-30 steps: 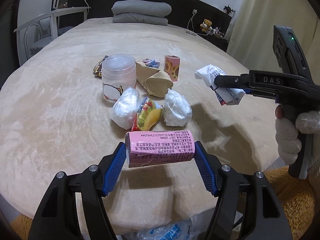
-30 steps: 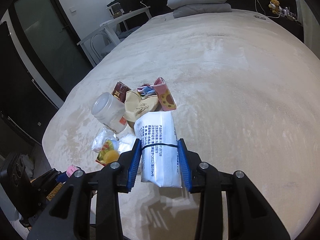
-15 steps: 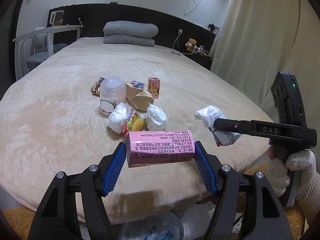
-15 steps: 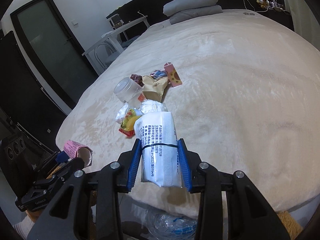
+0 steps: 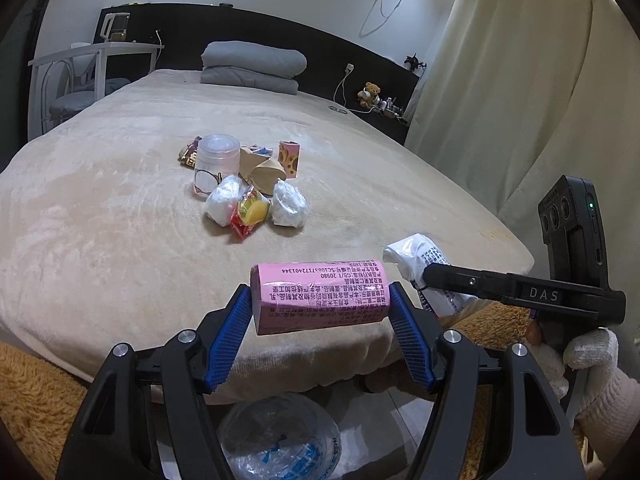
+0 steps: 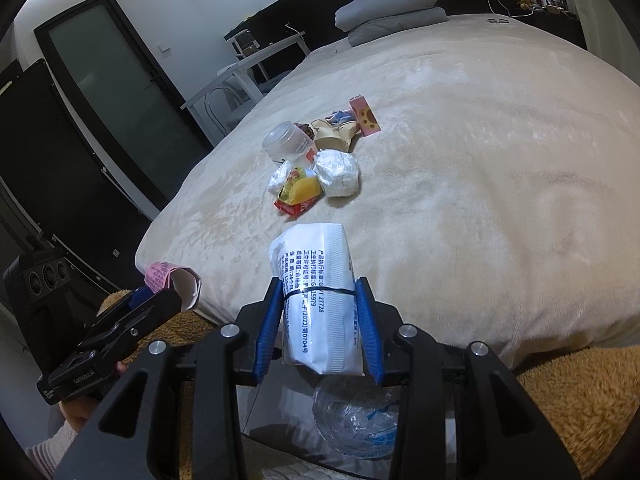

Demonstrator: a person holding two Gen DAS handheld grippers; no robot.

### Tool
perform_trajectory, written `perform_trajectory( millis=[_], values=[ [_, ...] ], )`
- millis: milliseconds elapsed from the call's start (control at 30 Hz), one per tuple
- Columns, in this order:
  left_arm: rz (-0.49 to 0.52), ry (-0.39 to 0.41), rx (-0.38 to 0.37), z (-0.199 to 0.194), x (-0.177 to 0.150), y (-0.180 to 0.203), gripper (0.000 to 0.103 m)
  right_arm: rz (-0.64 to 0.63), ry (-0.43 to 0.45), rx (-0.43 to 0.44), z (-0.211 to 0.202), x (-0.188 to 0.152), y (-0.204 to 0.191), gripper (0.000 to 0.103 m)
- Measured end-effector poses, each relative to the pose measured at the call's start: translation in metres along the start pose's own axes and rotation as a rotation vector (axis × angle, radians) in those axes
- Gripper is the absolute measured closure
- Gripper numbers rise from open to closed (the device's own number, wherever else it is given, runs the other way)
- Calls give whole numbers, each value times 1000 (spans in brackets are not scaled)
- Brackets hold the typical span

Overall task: Collect trash
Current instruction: 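Carry the pink can and white packet down toward the floor bag with both tools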

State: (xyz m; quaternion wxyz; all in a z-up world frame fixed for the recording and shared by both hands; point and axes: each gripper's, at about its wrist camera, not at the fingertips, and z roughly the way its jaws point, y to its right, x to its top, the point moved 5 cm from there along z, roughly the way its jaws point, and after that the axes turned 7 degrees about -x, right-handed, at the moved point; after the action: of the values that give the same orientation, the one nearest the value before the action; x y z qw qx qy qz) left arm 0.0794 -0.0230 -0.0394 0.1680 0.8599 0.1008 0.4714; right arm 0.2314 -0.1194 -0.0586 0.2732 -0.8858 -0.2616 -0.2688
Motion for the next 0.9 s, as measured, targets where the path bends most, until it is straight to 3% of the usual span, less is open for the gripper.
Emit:
perform_trajectory(
  millis=[267,600,900],
  values=[
    [-89,-62,-47,2,-26,-1,36,9,-35,7,-5,-27,-4,65],
    [-308,-194,-106,23,-65,-21,36,56,-169,-18,18,-58,2,65],
    [-424,-323,-77,45,-102,-39,36,104,-317,-58,49,-90,12,65]
  ],
)
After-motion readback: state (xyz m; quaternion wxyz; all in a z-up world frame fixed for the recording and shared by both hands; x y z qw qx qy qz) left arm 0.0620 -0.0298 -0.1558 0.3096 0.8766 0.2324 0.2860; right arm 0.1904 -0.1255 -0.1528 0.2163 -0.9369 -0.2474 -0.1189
